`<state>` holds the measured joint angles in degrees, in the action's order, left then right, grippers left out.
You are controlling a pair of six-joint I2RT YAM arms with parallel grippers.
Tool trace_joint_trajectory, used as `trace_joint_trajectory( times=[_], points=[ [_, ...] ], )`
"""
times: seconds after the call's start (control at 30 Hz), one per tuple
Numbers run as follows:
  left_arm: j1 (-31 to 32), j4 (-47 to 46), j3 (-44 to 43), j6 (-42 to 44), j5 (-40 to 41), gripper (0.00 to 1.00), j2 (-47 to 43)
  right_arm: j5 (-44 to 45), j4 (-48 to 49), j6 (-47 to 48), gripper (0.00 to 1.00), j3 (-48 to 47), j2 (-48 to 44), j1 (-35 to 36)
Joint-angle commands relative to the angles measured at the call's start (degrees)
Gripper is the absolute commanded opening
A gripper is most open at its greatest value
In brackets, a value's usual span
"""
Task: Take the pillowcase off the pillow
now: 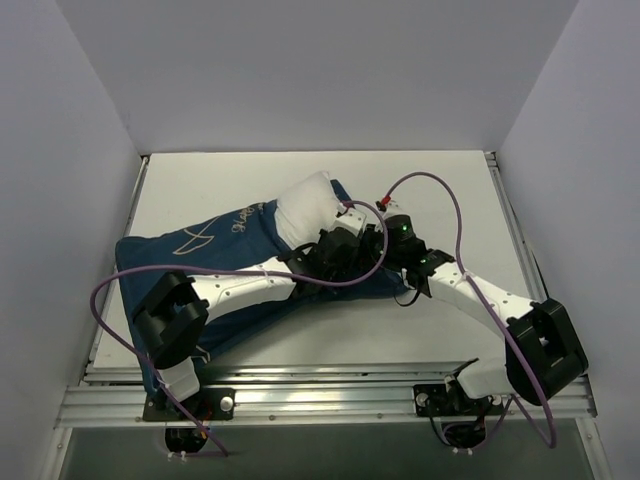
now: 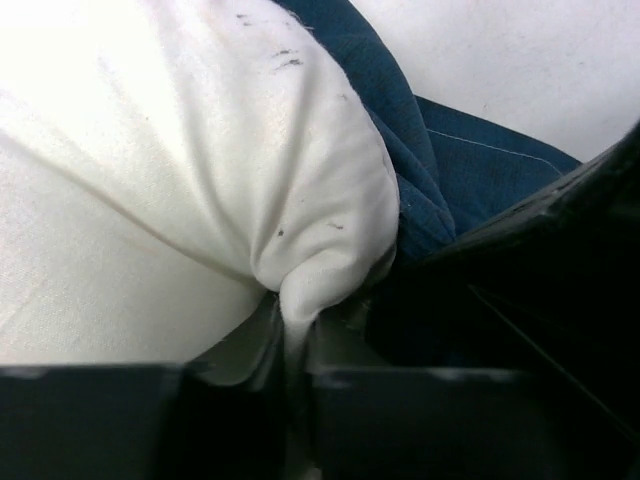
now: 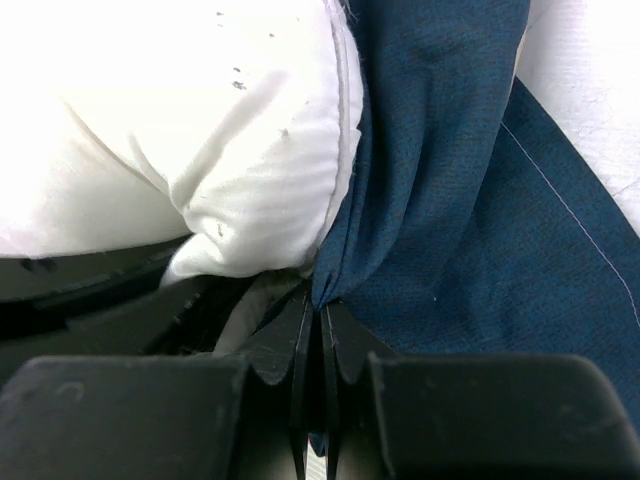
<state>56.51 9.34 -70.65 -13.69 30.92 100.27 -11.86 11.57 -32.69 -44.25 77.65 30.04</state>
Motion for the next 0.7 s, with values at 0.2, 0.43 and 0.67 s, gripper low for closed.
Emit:
trace_joint_trajectory(
  times=[0.2, 0.43, 0.67],
  points=[
    [-7.1, 4.2, 2.9, -8.0, -4.6, 0.02, -4.9, 4.8, -1.7, -0.4, 0.0, 2.7, -5.2, -0.3],
    [-16.4, 7.4, 3.2, -15.3, -10.3, 0.02, -15.9, 11.7, -4.8, -3.1, 0.0, 8.9, -6.8, -2.2],
    [-20.4, 4.3, 5.5, -22.0, -16.7, 0.02, -24.3, 13.6, -5.1, -4.8, 0.0, 11.4, -4.2, -3.0]
  ],
)
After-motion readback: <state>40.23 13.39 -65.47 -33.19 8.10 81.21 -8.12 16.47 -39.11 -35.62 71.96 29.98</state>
